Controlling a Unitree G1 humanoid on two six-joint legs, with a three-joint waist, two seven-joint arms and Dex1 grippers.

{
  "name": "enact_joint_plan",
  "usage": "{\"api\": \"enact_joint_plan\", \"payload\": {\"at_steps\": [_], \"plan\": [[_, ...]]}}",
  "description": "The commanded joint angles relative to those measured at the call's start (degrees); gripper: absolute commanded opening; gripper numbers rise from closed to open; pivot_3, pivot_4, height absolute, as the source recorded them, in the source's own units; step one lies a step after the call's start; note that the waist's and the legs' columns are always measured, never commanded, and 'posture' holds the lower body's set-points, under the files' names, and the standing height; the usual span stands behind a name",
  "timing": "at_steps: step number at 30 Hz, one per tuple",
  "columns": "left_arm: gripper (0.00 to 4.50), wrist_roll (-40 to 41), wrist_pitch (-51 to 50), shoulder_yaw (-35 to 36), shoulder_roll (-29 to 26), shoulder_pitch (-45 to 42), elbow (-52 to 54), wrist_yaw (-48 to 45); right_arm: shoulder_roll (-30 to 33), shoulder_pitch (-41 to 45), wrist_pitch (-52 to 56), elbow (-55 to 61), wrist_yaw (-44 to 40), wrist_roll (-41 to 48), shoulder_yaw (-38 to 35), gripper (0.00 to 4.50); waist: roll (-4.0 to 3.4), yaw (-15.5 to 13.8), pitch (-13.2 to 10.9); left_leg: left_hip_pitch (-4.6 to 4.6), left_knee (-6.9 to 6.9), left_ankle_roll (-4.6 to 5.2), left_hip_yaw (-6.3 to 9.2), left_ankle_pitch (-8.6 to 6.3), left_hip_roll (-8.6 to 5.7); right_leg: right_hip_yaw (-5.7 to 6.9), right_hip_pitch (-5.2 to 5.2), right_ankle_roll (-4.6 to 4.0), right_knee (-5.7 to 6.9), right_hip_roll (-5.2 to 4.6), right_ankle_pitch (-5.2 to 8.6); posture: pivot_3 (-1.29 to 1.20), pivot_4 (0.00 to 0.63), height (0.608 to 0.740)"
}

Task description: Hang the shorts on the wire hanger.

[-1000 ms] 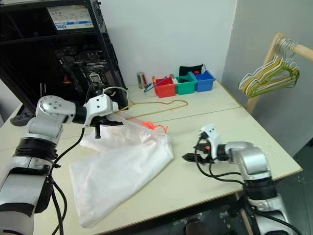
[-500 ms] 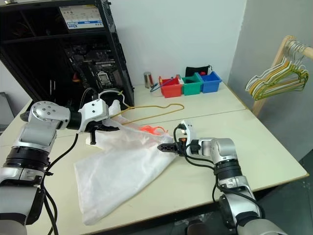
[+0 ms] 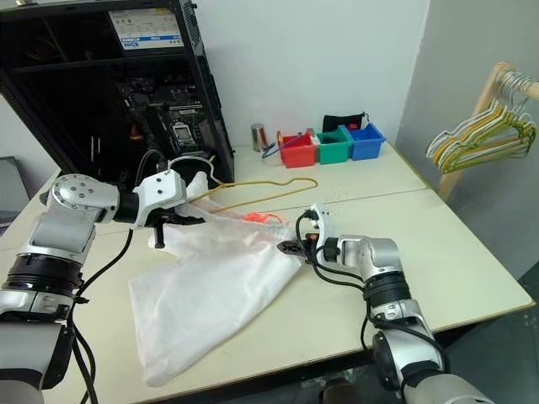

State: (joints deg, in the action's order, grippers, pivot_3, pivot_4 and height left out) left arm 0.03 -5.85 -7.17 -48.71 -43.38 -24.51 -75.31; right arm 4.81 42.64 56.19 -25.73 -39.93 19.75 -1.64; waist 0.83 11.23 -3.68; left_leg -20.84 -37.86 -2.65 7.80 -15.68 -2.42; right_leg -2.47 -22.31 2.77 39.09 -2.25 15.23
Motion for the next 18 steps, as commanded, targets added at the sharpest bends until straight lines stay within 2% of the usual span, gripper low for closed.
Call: {"api": "enact_joint_plan", "payload": {"at_steps": [1, 2, 4, 10, 18], "plan": [[0.00, 0.5, 0.5, 1.0, -0.5, -1.3, 1.3, 0.8, 1.2, 0.7, -1.9, 0.1, 0.2, 1.3, -1.5, 0.78, 0.00, 0.0, 0.0, 0.00, 0.00, 0.00, 0.00, 0.00, 0.00, 0.00, 0.00, 0.00, 0.00, 0.00, 0.00, -0.11, 0.000, 0.740], [0.00, 0.5, 0.6, 0.9, -0.5, -1.5, 1.1, 0.7, 1.5, 0.5, -2.0, 0.6, 0.0, 1.4, -1.4, 0.43, 0.00, 0.0, 0.0, 0.00, 0.00, 0.00, 0.00, 0.00, 0.00, 0.01, 0.00, 0.00, 0.00, 0.00, 0.00, -0.12, 0.000, 0.740], [0.00, 0.4, 0.7, 0.8, -0.5, -1.8, 0.8, 0.7, 2.1, 0.1, -2.4, 1.9, -0.3, 1.2, -0.7, 0.06, 0.00, 0.0, 0.0, 0.00, 0.00, 0.00, -0.01, 0.00, 0.00, 0.00, 0.00, 0.00, 0.00, 0.00, 0.00, -0.12, 0.000, 0.740], [0.00, 2.3, -2.7, 1.7, -1.3, -0.2, 2.7, -0.7, 8.3, -3.3, -12.6, 10.5, -0.3, -6.4, 7.5, 0.06, 0.00, 0.0, 0.0, 0.00, 0.00, 0.00, -0.02, 0.00, -0.01, 0.00, 0.00, 0.01, -0.01, 0.00, 0.00, -0.13, 0.000, 0.740], [0.00, 4.6, -6.0, 1.7, -6.6, 7.2, 8.1, -5.5, 18.1, -6.7, -21.8, 20.5, -1.6, -11.3, 10.9, 0.06, -0.01, 0.0, 0.0, 0.01, 0.02, 0.01, -0.04, 0.00, 0.06, 0.00, 0.00, 0.02, -0.04, 0.06, 0.01, -0.14, 0.000, 0.740]]}}
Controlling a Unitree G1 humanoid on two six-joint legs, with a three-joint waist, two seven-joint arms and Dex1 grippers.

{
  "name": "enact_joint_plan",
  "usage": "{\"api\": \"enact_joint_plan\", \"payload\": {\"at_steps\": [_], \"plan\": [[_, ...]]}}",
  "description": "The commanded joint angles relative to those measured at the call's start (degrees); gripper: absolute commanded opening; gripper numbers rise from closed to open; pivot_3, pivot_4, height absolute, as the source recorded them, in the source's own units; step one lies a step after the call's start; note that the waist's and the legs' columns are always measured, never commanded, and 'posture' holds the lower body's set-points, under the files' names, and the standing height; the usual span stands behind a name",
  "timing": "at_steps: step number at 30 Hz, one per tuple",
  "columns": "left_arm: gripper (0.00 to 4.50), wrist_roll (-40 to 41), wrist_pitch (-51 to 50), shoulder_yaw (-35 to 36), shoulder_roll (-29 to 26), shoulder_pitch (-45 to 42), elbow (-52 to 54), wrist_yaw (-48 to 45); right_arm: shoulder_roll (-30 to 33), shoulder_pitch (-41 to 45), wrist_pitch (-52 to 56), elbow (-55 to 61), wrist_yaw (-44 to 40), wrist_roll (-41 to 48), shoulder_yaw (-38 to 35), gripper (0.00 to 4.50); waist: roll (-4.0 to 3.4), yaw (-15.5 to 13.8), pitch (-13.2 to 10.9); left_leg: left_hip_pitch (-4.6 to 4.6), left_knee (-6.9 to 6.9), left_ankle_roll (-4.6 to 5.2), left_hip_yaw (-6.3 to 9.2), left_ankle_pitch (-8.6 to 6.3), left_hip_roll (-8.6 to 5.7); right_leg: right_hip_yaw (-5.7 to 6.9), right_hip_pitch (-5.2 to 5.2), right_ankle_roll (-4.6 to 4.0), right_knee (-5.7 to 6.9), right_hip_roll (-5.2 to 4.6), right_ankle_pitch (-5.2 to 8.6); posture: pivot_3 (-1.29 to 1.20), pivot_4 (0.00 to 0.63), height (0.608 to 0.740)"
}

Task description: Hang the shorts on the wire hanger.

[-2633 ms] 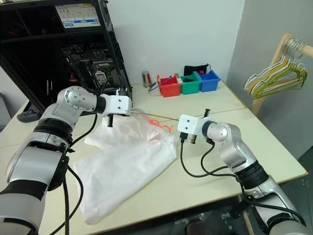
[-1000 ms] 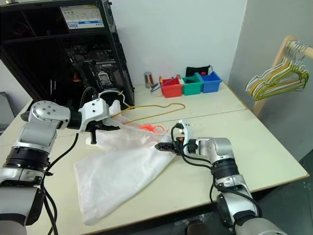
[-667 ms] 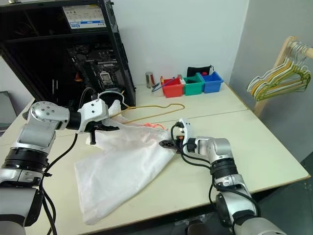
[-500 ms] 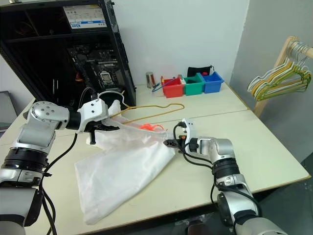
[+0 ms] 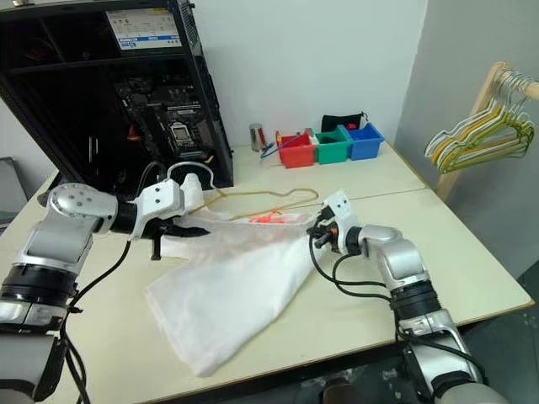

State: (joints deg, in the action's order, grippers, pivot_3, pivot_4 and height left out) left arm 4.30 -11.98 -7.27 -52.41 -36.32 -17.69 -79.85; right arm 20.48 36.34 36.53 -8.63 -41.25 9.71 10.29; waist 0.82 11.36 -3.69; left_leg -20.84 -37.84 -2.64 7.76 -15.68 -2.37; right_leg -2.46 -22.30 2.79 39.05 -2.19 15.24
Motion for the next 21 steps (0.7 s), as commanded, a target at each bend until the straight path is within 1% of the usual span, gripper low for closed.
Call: {"api": "enact_joint_plan", "payload": {"at_steps": [1, 7, 10, 13, 17, 21], "plan": [[0.00, -0.3, 1.0, 1.4, -3.1, 0.0, 0.5, -0.7, 3.3, -0.6, -2.1, 4.4, -0.7, -1.1, -0.9, 0.06, 0.00, -0.2, 0.0, 0.00, 0.00, 0.00, 0.01, 0.00, 0.00, 0.02, 0.01, 0.00, 0.00, 0.02, 0.00, -0.14, 0.000, 0.740], [0.00, -1.8, 3.6, 0.3, -2.8, -1.2, -1.9, 0.4, 6.0, -2.4, -0.8, 9.2, -2.2, -0.6, 0.3, 0.06, 0.01, -0.4, 0.0, 0.00, -0.03, 0.00, -0.02, 0.00, -0.02, 0.04, 0.06, 0.02, -0.01, 0.04, 0.01, -0.15, 0.000, 0.740], [0.00, -4.2, 7.3, -1.4, -3.8, -0.6, -3.3, 0.1, 7.1, -3.0, -0.5, 11.4, -2.6, -0.7, 0.9, 0.06, 0.01, -0.4, 0.0, 0.00, -0.02, 0.00, -0.01, 0.00, -0.02, 0.05, 0.06, 0.01, -0.02, 0.04, 0.01, -0.15, 0.000, 0.740], [0.00, -4.5, 9.0, -2.0, -4.4, -0.5, -3.9, -0.9, 7.8, -3.0, 0.3, 12.5, -2.6, -0.5, 0.9, 0.06, 0.01, -0.4, 0.0, -0.01, -0.02, 0.00, -0.03, 0.00, -0.02, 0.03, 0.05, 0.01, -0.02, 0.04, 0.01, -0.15, 0.000, 0.740], [0.00, -5.3, 11.7, -1.1, -1.6, -4.5, -8.5, 4.0, 8.5, -3.5, 0.3, 12.0, -3.0, -0.7, 1.3, 0.06, 0.01, -0.4, 0.0, -0.01, -0.02, 0.00, -0.01, 0.00, 0.01, 0.06, 0.05, 0.02, -0.03, 0.04, 0.01, -0.16, 0.000, 0.740], [0.00, -3.1, 10.2, -0.3, -0.4, -6.4, -8.6, 3.2, 8.8, -4.7, 0.6, 12.3, -3.3, -0.5, 1.7, 0.06, 0.02, -0.6, 0.0, -0.01, -0.04, 0.00, -0.02, 0.00, -0.04, 0.05, 0.08, 0.23, -0.04, 0.02, 0.14, -0.15, 0.000, 0.740]]}}
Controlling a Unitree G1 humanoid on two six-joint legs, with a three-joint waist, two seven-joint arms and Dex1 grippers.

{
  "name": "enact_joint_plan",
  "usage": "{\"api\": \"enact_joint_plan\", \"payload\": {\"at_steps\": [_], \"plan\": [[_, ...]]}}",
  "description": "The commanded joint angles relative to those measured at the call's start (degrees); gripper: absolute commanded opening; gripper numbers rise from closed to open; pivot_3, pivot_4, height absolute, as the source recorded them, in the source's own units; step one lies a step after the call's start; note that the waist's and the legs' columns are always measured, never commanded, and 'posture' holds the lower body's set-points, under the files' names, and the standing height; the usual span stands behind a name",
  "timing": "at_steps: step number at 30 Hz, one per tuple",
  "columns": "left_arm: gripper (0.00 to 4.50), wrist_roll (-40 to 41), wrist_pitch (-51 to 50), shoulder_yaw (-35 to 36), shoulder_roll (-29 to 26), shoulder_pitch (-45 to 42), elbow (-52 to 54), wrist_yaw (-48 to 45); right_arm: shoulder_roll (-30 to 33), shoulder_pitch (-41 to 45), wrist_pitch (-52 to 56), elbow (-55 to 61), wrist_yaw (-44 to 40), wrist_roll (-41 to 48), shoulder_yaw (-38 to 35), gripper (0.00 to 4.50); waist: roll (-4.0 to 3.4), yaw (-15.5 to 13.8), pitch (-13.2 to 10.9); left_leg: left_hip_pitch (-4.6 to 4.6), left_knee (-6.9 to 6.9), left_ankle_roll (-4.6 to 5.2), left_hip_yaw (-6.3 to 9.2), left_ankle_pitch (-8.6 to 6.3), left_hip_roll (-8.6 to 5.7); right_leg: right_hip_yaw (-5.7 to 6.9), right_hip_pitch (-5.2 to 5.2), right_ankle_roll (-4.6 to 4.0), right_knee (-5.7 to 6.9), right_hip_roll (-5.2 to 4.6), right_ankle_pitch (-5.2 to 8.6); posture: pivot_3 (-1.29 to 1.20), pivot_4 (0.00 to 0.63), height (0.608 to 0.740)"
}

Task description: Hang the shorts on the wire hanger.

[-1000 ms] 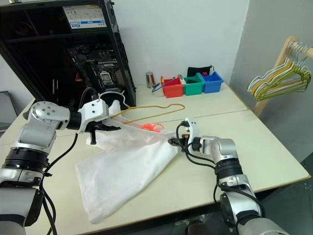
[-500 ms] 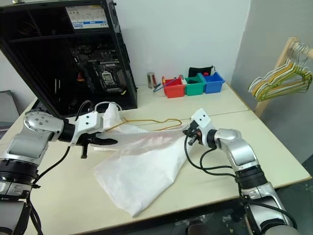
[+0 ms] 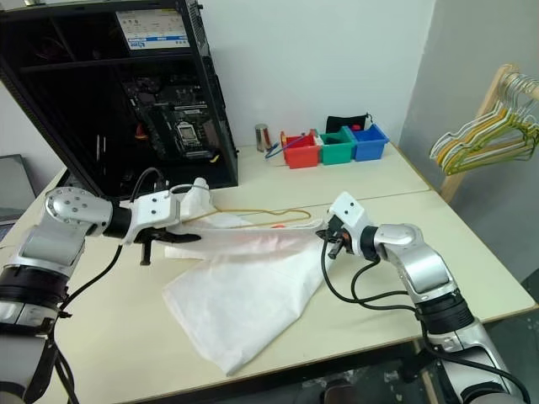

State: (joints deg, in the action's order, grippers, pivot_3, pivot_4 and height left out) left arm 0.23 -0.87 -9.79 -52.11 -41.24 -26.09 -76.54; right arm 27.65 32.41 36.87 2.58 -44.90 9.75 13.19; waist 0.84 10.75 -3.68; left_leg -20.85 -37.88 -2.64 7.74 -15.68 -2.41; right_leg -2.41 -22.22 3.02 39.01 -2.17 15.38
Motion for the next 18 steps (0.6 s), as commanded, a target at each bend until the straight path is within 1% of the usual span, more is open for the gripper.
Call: {"api": "enact_joint_plan", "payload": {"at_steps": [1, 6, 10, 18], "plan": [[0.00, 1.4, -0.5, 2.3, -0.8, -1.4, 0.3, -0.4, 1.8, -1.2, 0.3, 1.2, 0.2, -0.5, -1.1, 0.06, 0.00, 0.1, 0.0, 0.00, 0.00, 0.00, -0.01, 0.00, 0.00, -0.02, 0.00, 0.00, 0.00, 0.00, 0.00, -0.15, 0.000, 0.740], [0.00, 4.3, -1.6, 2.4, -3.0, 1.6, 4.4, -5.1, 1.7, -1.3, -0.4, -1.2, 0.9, -0.8, -1.5, 0.06, 0.00, 0.3, 0.0, 0.00, 0.02, 0.00, -0.02, 0.00, 0.03, -0.04, -0.02, -0.09, 0.01, 0.00, -0.05, -0.15, 0.000, 0.740], [0.00, 4.5, -1.3, 1.9, -4.4, 3.6, 5.8, -7.5, 2.1, 0.0, -1.2, -2.9, 0.5, -0.9, -1.6, 0.06, 0.00, 0.4, 0.0, 0.02, 0.02, 0.00, -0.03, 0.00, 0.07, -0.04, -0.02, -0.09, 0.01, 0.02, -0.05, -0.15, 0.000, 0.740], [0.00, -0.3, 2.8, 0.0, -4.1, 2.4, 1.9, -5.2, 3.0, 0.4, -0.7, -0.4, -0.2, -0.7, -1.2, 0.06, 0.00, 0.2, 0.0, 0.01, 0.01, 0.00, -0.02, 0.00, 0.03, -0.02, 0.00, -0.05, 0.00, 0.02, -0.03, -0.16, 0.000, 0.740]]}}
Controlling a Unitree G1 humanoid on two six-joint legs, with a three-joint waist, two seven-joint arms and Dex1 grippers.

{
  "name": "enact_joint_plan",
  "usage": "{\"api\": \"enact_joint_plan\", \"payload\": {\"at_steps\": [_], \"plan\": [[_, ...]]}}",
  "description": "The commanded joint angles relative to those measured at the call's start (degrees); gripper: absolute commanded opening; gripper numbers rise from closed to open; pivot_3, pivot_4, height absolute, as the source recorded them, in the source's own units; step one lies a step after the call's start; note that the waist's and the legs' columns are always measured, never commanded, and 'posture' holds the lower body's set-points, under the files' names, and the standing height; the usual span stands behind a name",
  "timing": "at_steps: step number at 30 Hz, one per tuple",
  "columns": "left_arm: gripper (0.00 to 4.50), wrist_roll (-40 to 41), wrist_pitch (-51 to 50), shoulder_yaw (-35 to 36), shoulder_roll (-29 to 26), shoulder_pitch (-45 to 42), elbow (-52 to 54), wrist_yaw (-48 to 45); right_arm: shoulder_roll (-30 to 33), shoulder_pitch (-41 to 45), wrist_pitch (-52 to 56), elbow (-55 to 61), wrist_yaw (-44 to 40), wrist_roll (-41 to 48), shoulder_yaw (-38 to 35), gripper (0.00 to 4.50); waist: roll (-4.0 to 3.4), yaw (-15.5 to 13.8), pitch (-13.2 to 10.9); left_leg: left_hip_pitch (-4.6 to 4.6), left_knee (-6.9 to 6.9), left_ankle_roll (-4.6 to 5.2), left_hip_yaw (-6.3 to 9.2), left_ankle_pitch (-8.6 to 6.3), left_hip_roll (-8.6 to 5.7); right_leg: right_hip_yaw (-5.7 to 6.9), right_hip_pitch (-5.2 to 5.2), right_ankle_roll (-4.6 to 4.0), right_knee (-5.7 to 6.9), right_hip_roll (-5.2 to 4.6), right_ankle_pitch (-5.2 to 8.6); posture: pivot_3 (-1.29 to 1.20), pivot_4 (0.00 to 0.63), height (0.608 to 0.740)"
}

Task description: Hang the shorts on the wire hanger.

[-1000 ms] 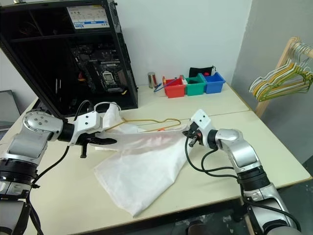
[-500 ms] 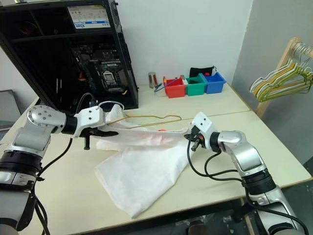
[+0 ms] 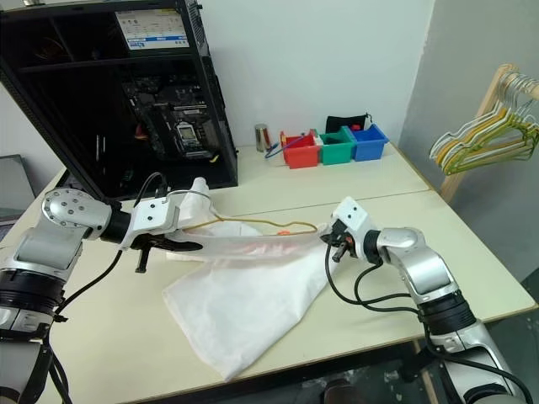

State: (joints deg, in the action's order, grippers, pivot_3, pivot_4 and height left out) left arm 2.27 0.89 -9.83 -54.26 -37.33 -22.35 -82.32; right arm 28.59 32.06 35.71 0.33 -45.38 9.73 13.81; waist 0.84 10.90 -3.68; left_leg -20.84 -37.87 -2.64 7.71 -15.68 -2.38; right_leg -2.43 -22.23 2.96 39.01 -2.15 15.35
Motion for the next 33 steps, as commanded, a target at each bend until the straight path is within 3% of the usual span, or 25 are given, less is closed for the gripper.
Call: {"api": "enact_joint_plan", "payload": {"at_steps": [1, 11, 20, 33], "plan": [[0.00, -3.0, 1.5, -0.3, -1.9, -1.6, -2.3, 0.8, 2.2, 0.5, 0.7, 2.6, 0.3, -0.7, -1.8, 0.06, 0.00, 0.0, 0.0, 0.00, 0.00, 0.00, 0.00, 0.00, 0.00, 0.00, 0.00, 0.01, 0.00, 0.00, 0.00, -0.16, 0.000, 0.740], [0.00, -9.5, 7.4, -4.0, -2.5, -3.1, -6.3, 2.6, 3.8, -0.1, 3.6, 9.4, 0.6, -1.1, -0.9, 0.06, 0.00, 0.1, 0.0, -0.01, 0.00, 0.00, 0.01, 0.00, 0.01, 0.01, -0.01, 0.08, 0.00, 0.00, 0.05, -0.18, 0.000, 0.740], [0.00, -6.2, 1.6, -3.3, 7.1, -6.3, -1.0, 6.9, 3.3, 3.1, 5.0, 16.7, 2.0, -4.3, 3.5, 0.06, 0.04, 0.2, 0.0, -0.03, -0.01, 0.00, 0.02, 0.00, 0.00, 0.03, -0.01, 0.10, -0.01, -0.02, 0.06, -0.20, 0.000, 0.740], [0.00, -9.2, 3.1, -5.7, 11.7, -7.8, 0.1, 8.0, 5.4, 6.4, -6.9, 12.7, 0.4, -14.9, 8.9, 0.06, 0.04, 0.6, 0.0, -0.03, 0.01, 0.00, 0.00, 0.00, 0.03, 0.01, -0.03, 0.10, -0.02, -0.03, 0.06, -0.23, 0.000, 0.740]]}}
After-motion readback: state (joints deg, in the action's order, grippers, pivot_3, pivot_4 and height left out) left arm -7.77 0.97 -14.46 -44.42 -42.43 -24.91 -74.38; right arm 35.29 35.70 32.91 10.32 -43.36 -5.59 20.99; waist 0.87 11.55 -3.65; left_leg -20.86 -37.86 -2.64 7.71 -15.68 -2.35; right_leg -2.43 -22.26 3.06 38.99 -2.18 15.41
